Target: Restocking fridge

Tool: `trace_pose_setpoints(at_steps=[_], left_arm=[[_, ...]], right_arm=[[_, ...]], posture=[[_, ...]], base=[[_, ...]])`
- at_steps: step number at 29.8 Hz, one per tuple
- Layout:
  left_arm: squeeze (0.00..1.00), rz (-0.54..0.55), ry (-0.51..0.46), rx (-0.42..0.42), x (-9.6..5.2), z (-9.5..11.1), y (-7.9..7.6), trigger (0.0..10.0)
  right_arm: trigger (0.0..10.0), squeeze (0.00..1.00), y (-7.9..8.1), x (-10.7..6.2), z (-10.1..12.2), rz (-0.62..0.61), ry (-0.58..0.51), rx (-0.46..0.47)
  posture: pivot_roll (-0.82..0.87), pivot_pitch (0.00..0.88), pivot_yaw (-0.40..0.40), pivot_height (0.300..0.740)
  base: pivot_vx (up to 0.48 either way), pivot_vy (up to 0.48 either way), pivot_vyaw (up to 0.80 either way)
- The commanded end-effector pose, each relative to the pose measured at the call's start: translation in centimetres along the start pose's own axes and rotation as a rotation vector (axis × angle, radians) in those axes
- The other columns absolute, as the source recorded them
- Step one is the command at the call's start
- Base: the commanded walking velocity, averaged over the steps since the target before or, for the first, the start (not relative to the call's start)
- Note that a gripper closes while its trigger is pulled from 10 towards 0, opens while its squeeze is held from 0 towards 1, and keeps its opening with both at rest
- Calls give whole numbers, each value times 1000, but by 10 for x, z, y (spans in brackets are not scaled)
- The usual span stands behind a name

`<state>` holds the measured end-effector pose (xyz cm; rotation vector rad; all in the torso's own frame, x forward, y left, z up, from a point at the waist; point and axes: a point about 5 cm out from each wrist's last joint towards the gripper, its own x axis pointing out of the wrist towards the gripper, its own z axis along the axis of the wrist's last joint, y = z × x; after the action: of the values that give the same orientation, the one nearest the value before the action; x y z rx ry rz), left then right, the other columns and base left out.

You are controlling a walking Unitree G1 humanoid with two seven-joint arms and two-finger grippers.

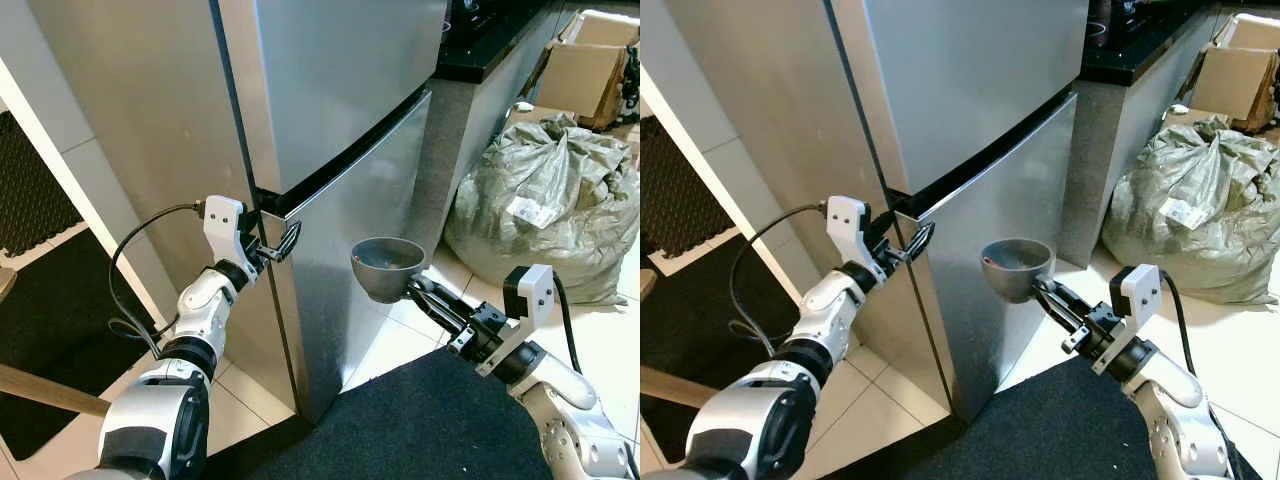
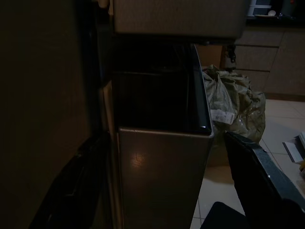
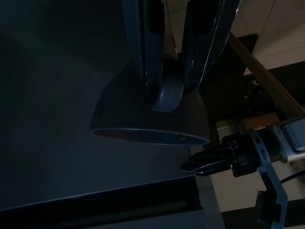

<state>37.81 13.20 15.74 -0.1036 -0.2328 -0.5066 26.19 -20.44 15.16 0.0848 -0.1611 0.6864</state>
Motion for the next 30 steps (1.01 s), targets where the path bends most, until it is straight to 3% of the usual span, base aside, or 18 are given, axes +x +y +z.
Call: trace_pose_setpoints(at_steps=[1,15,30], left_arm=[[0,10,32,-15,-2,-6,-1,10000],[0,-30,56,-33,1,-13,-12,10000],[0,-305,-26,-110,18,-4,-51,10000]], right_arm=[[10000,0,6,2,1,19,-12,13],[10000,0,12,0,1,24,-2,22],[10000,0,12,-2,4,14,-3,19]], posture=[[-181,111,86,740],[-191,131,90,740],[-193,129,99,740]], base=[[0,0,0],[0,0,0],[0,0,0]])
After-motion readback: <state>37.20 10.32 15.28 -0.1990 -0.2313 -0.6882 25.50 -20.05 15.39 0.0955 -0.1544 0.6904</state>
